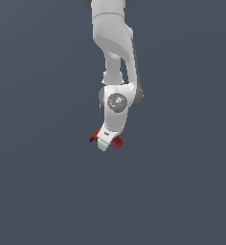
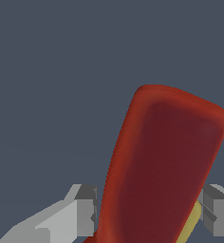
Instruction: Pick up the object and move it to a goal position.
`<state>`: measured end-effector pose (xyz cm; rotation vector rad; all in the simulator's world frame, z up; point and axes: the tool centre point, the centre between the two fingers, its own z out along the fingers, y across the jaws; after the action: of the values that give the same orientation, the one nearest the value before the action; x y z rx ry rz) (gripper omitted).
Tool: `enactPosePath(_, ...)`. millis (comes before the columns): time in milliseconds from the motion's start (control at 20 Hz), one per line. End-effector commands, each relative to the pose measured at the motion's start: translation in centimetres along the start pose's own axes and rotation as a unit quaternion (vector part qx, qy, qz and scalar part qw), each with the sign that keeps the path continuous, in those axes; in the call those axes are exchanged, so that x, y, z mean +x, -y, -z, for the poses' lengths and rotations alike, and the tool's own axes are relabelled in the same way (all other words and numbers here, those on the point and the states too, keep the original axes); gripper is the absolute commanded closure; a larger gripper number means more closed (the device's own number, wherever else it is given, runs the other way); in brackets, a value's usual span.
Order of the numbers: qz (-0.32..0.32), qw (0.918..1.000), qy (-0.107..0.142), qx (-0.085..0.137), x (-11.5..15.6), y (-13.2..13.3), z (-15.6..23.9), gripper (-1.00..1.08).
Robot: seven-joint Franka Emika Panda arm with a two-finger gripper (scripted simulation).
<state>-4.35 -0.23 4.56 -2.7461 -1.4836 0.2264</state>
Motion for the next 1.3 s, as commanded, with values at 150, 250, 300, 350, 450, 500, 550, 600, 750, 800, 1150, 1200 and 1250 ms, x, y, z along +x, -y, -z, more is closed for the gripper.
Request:
enactPosePath(150,0.001,1.0,-0.001,-0.002,1.9,1.3,4.1,1.08)
enactPosePath(250,0.001,1.0,-0.001,-0.002,2.7,1.9,5.9,1.08)
enactPosePath(300,0.001,1.0,-0.001,-0.002,3.2,2.3,6.9,1.08)
enactPosePath(350,0.001,1.0,-0.001,-0.002,3.7,2.6,7.9,1.08)
enactPosePath(450,0.001,1.0,-0.001,-0.002,4.7,3.4,10.0,1.08)
enactPosePath(500,0.001,1.0,-0.001,-0.002,5.2,3.8,11.1,1.08)
enactPosePath(550,0.001,1.0,-0.001,-0.002,5.7,4.1,12.1,1.08)
enactPosePath(600,0.001,1.0,-0.001,-0.002,6.2,4.5,13.2,1.08)
enactPosePath(750,0.002,1.0,-0.001,-0.002,7.7,5.6,16.5,1.08)
enactPosePath(800,0.002,1.0,-0.001,-0.002,8.2,6.0,17.5,1.08)
enactPosePath(1150,0.002,1.0,-0.001,-0.001,11.6,8.3,24.7,1.08)
enactPosePath(1200,0.002,1.0,-0.001,-0.001,12.1,8.6,25.7,1.08)
enactPosePath(1250,0.001,1.0,-0.001,-0.001,12.5,8.9,26.5,1.08)
